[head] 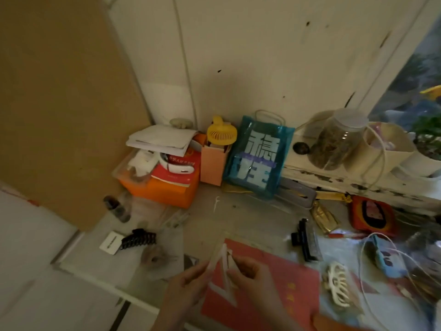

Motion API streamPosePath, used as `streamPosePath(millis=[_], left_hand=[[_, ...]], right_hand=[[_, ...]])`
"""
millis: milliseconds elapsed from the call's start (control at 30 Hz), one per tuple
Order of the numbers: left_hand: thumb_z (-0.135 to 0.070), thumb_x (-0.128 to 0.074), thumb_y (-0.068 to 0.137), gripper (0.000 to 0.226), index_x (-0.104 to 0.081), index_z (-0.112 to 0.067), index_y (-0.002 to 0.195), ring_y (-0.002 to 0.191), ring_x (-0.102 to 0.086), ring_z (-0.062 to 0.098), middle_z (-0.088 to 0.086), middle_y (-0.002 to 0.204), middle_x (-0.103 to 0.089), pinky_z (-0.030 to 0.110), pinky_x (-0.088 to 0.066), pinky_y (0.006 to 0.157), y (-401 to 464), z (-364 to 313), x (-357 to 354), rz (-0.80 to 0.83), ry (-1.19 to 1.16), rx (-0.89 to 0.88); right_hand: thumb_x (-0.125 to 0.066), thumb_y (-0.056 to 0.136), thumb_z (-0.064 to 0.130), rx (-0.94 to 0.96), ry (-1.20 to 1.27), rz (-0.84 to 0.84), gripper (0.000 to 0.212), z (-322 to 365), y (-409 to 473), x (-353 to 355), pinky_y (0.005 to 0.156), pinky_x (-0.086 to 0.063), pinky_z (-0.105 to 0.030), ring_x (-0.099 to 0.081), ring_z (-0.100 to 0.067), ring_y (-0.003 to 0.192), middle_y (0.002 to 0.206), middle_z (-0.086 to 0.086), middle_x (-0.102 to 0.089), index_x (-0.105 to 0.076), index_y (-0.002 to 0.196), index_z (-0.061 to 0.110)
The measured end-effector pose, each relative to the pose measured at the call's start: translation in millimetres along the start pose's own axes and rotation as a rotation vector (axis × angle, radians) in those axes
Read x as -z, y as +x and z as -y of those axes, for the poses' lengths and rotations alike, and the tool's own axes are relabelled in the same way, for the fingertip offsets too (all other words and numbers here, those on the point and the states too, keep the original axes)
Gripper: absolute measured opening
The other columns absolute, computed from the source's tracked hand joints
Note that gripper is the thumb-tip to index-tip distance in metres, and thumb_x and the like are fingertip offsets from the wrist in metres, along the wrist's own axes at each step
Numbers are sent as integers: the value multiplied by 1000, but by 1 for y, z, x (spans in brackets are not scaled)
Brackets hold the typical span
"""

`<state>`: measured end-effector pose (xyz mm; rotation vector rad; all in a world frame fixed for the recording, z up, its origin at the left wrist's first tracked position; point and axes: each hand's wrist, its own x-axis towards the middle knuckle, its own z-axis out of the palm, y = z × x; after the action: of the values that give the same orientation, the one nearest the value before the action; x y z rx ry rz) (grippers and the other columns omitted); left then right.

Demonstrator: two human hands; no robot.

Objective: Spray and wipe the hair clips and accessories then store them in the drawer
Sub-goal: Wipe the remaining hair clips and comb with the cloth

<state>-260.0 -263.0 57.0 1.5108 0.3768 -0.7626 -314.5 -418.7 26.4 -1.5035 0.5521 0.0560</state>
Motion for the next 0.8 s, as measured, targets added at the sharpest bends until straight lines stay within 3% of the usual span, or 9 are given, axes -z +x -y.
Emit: streamPosePath(millis=[100, 233, 333, 400, 467, 567, 800], left_hand=[[-16, -74, 78, 30, -71, -9, 107, 81, -65, 10, -1, 91, -73, 21, -52, 71, 25, -1, 21, -41, 91, -21], [-15, -70, 82, 31, -66, -10, 113, 82, -59, -6, -3, 104, -66, 3, -47, 65, 71, -24, 48, 82, 357, -127], [-20, -69, 83, 33, -65, -16, 115, 87, -56, -9, -4, 110, -66, 3, -46, 65, 115, -47, 73, 171, 507, -166], [-19, -69, 83, 34, -64, -16, 116, 89, -57, -4, -5, 109, -64, 4, -46, 68, 142, -60, 83, 217, 575, -190], [-19, -69, 83, 35, -63, -16, 118, 96, -57, 3, -5, 109, -62, 12, -48, 81, 163, -67, 90, 265, 634, -182], [-19, -68, 84, 38, -61, -15, 121, 100, -56, 8, -6, 107, -60, 25, -50, 88, 187, -70, 94, 328, 677, -128], [-15, -69, 83, 34, -65, -10, 116, 104, -59, 10, 2, 118, -66, 17, -42, 85, 217, -54, 93, 296, 709, -123]], right_hand=[[-70, 72, 22, -32, -53, -50, 27, -11, 23, -24, 78, -56, -32, -70, -12, 88, 91, 7, -75, -73, 98, 24], [-70, 75, 27, -67, -52, -146, 24, -19, 54, -56, 78, -57, -37, -70, -12, 89, 92, 8, -75, -74, 98, 28], [-66, 84, 8, -88, 6, -247, 21, -14, 80, -88, 70, -57, -28, -69, -18, 86, 88, 3, -74, -71, 94, 26], [-62, 87, 7, -112, 44, -310, 20, -7, 95, -107, 61, -52, -18, -67, -12, 80, 84, 8, -70, -66, 91, 26], [-61, 88, 9, -125, 76, -377, 14, -6, 108, -122, 56, -49, -15, -64, -7, 76, 84, 9, -66, -65, 96, 20], [-62, 88, 9, -152, 97, -459, 16, -11, 120, -136, 57, -51, -16, -66, -8, 74, 86, 3, -69, -67, 103, 11], [-67, 83, 6, -216, 105, -562, 24, -32, 145, -146, 60, -51, -24, -68, -15, 73, 85, 1, -73, -68, 88, 29]])
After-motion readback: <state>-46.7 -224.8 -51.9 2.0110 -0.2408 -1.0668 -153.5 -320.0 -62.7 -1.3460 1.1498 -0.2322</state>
